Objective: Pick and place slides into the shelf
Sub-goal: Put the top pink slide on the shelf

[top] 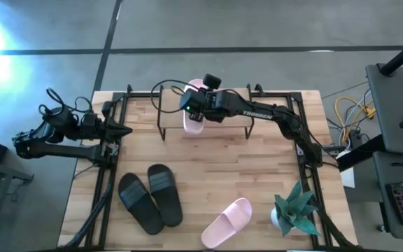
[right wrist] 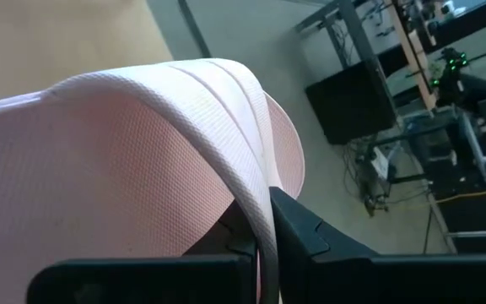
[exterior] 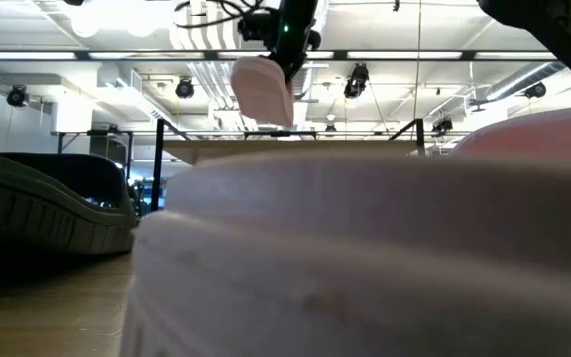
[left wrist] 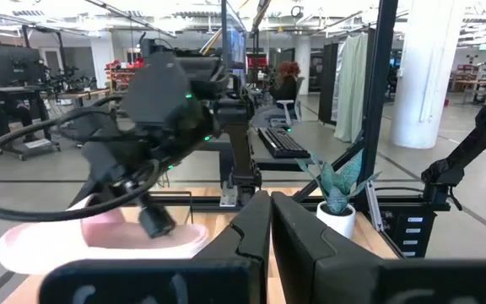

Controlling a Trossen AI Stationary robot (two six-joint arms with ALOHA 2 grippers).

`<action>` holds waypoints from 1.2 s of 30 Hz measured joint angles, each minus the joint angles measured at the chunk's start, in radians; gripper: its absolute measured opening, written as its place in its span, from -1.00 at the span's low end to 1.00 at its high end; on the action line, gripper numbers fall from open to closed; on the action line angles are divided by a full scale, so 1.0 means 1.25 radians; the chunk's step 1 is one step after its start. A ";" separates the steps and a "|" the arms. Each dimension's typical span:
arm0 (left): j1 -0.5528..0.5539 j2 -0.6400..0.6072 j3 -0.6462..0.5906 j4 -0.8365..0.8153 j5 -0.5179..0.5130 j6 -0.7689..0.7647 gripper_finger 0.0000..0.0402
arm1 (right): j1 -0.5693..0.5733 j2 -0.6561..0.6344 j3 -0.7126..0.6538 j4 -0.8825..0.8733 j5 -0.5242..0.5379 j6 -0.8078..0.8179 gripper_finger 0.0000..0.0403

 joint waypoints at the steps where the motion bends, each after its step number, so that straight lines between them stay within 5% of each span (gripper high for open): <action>1: 0.000 0.000 0.000 0.000 0.000 0.000 -1.00 | -0.006 0.000 -0.010 0.022 0.000 -0.018 -0.94; 8: 0.000 0.000 0.000 0.000 0.000 0.000 -1.00 | -0.035 0.000 -0.095 0.126 -0.006 -0.124 -0.94; 21: 0.000 0.000 0.000 0.000 0.000 0.000 -1.00 | -0.053 0.001 -0.190 0.163 0.041 -0.064 -0.92; 36: 0.000 0.000 0.000 0.000 0.000 0.000 -1.00 | -0.048 0.001 -0.164 0.140 0.043 -0.019 -0.21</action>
